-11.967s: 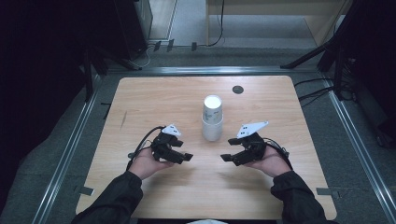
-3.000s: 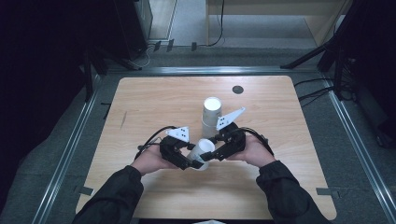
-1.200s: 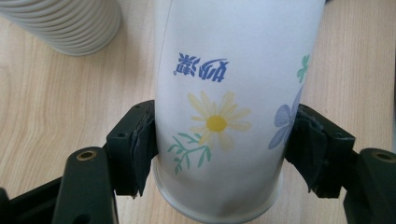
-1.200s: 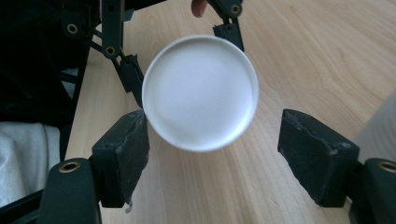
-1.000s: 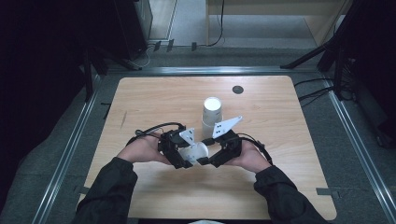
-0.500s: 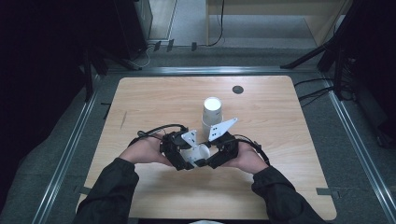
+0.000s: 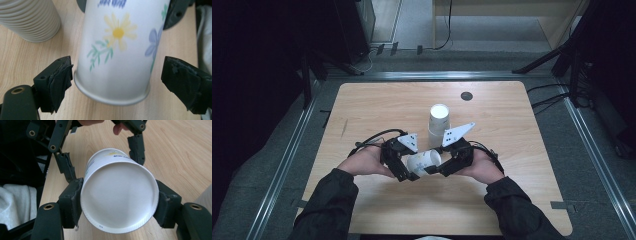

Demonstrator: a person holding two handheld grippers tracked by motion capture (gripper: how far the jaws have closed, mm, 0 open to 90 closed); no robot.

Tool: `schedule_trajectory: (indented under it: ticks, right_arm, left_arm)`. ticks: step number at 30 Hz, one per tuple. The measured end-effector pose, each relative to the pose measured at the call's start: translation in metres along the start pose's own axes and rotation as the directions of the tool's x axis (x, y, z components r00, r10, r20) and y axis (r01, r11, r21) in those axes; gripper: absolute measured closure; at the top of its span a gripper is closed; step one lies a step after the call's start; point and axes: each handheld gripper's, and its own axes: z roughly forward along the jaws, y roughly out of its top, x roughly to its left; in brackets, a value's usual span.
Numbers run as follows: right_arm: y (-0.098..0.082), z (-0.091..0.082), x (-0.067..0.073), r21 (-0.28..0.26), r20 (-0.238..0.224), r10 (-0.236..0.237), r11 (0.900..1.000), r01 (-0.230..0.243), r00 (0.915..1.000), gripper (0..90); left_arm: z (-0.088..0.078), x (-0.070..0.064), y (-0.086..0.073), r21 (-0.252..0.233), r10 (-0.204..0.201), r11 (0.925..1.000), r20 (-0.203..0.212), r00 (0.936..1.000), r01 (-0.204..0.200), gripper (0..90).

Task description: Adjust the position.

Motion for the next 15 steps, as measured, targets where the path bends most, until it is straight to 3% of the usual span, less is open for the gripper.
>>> schedule_trajectory:
  ticks: [7,8,15]
  right_arm:
    - [0.0,-0.01,0.0,-0.026,-0.004,0.009,1.0,-0.009,1.0,34.4]
    - [0.0,-0.012,0.001,-0.032,-0.006,0.008,0.999,-0.008,1.0,34.3]
    - [0.002,-0.016,0.002,-0.057,-0.016,0.008,0.998,-0.009,0.9998,34.4]
  left_arm:
    - [-0.007,0.003,-0.008,-0.093,-0.026,0.9954,0.001,0.9997,0.026,10.5]
    - [-0.009,0.003,-0.009,-0.124,-0.038,0.9915,0.022,0.999,0.04,10.5]
    - [-0.008,0.001,-0.013,-0.169,-0.05,0.9839,0.04,0.9979,0.056,10.8]
